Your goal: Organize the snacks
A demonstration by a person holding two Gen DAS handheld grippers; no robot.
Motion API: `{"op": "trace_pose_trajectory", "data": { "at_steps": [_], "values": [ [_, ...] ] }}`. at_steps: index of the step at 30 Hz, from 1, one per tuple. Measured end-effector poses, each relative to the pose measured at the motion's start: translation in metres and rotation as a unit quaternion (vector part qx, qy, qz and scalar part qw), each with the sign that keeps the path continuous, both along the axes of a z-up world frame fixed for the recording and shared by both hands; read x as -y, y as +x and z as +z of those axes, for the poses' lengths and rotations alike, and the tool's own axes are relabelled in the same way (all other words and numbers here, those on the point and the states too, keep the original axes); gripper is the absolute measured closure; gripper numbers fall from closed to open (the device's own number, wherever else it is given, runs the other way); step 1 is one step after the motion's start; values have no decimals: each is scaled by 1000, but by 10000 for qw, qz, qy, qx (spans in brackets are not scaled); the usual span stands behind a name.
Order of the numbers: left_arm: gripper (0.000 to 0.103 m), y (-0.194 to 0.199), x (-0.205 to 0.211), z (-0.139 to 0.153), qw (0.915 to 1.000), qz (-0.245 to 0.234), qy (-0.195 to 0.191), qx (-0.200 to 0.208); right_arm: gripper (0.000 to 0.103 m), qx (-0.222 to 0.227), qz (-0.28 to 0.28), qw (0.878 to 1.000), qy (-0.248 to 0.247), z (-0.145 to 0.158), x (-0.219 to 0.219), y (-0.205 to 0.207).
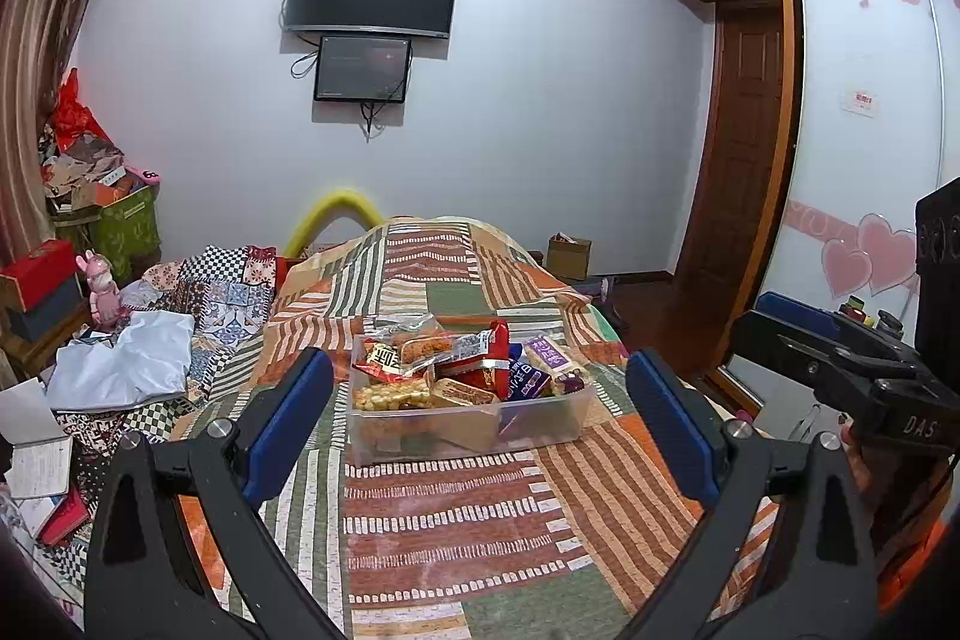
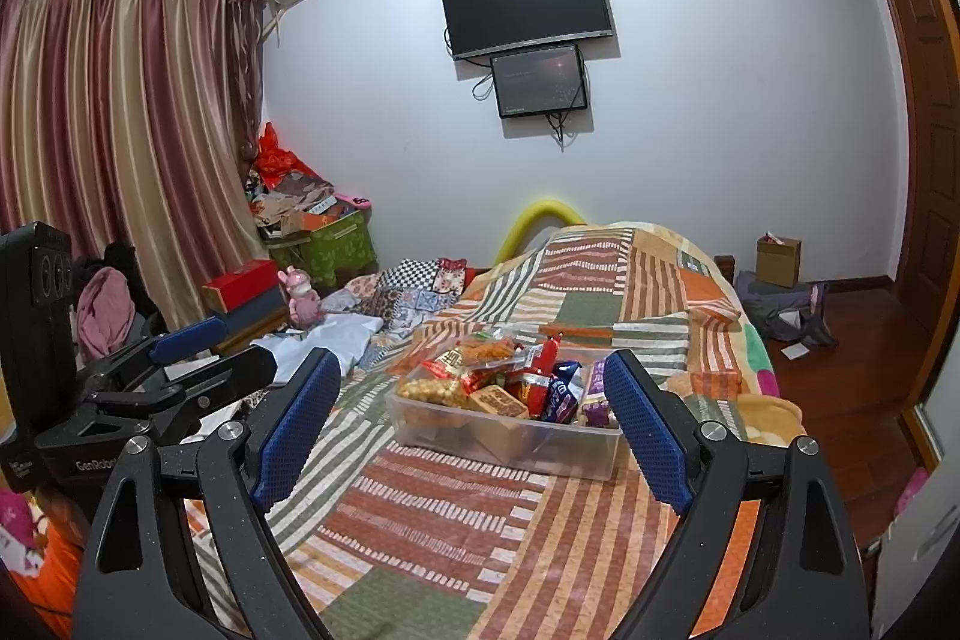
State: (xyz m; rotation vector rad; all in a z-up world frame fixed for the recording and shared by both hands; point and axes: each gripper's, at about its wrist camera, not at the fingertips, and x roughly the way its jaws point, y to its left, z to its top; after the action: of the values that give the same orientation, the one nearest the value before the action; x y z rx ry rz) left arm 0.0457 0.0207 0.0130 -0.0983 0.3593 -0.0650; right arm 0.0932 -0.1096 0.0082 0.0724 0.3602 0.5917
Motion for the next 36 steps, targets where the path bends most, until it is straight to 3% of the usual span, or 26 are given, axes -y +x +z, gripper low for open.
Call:
{"op": "trace_pose_trajectory", "data": {
  "at_steps": [36],
  "values": [
    [4,2,0,-5,9999,-73,9,-76,15,-64,-15,10000,25,-5,1,5]
  ]
}}
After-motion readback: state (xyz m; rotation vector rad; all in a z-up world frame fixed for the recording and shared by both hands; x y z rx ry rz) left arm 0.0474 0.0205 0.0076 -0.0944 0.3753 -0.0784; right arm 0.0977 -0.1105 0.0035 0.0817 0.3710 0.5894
